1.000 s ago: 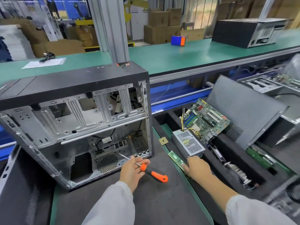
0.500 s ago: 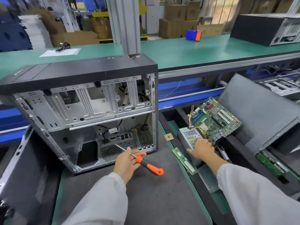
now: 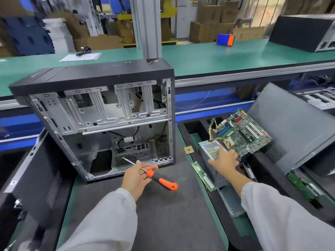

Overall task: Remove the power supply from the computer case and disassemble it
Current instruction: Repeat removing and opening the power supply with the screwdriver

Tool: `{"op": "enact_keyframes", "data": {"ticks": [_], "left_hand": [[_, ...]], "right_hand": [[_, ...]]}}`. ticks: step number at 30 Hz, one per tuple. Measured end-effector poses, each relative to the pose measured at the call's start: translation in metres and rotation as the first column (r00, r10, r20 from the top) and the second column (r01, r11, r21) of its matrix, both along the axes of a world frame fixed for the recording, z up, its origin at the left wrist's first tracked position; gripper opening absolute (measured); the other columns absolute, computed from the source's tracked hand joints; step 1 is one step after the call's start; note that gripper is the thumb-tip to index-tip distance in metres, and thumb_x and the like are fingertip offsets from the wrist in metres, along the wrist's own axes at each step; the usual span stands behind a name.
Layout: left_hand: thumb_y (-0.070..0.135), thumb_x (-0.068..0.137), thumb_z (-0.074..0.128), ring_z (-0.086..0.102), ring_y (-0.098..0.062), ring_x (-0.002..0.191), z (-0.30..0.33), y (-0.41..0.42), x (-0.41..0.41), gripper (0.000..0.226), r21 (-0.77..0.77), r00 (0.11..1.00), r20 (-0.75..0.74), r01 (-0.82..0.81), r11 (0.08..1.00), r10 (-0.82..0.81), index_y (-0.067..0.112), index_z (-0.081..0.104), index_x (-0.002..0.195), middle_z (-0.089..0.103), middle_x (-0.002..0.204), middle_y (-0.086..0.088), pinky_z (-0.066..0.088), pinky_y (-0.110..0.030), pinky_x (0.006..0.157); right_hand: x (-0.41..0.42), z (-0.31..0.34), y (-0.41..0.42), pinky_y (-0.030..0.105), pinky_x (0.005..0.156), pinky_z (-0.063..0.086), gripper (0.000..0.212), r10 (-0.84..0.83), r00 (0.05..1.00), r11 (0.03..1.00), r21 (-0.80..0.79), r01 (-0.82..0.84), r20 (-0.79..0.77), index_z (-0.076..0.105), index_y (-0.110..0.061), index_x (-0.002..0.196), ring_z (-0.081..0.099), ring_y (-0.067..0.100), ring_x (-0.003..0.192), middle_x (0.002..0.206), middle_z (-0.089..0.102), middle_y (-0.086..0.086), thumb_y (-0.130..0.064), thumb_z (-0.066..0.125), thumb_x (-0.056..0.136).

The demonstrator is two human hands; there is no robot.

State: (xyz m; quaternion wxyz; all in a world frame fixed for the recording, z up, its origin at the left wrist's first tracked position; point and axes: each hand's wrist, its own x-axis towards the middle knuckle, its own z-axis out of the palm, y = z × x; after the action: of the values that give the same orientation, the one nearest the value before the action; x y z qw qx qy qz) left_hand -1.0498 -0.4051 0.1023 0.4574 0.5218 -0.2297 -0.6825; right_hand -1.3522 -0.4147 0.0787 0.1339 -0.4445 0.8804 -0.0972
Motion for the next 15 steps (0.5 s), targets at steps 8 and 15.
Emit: {"op": "enact_keyframes", "data": {"ticks": [8,15], "left_hand": [[0.027,0.108,0.029,0.065,-0.032,0.087,0.028,0.016,-0.016,0.037,-0.036,0.988,-0.146,-0.053,0.998,0.048,0.001,0.052,0.095,0.071,0.075,-0.018,0.048,-0.046,0.09],[0.027,0.107,0.032,0.066,-0.019,0.062,0.049,0.039,0.013,0.035,-0.125,0.947,-0.211,-0.271,0.954,0.241,0.008,0.055,0.087,0.068,0.07,-0.011,0.051,-0.039,0.083]], "right_hand": [[0.02,0.064,0.042,0.047,0.097,0.034,0.082,-0.001,0.998,0.956,-0.292,-0.017,-0.061,0.04,-0.013,0.134,0.033,0.036,0.115,0.126,0.036,0.02,-0.037,0.078,0.066],[0.089,0.112,0.106,0.047,0.09,0.038,0.085,0.076,0.97,0.886,-0.431,-0.173,-0.232,0.04,-0.007,0.123,0.039,0.035,0.11,0.116,0.044,0.015,-0.038,0.082,0.056]]}}
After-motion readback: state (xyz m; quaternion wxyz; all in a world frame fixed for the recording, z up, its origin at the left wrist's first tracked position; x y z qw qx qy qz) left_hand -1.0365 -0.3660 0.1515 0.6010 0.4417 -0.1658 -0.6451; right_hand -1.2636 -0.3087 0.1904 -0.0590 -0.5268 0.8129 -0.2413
